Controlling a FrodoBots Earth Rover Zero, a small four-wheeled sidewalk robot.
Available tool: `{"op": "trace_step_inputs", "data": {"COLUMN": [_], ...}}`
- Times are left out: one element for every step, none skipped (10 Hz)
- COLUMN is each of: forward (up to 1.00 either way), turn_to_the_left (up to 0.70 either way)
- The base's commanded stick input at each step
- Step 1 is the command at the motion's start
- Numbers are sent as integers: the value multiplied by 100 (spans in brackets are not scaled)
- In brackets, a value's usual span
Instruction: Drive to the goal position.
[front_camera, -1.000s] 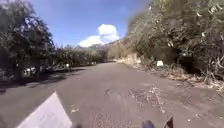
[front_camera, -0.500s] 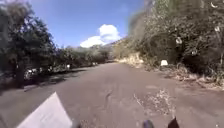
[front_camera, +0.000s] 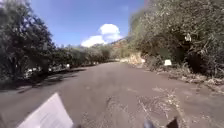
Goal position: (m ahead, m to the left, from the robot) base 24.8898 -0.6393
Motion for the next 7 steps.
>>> {"op": "trace_step_inputs", "data": {"forward": [50,50,50,50,50,50,50], "turn_to_the_left": [0,-48,-41,-8,0,-11,-29]}}
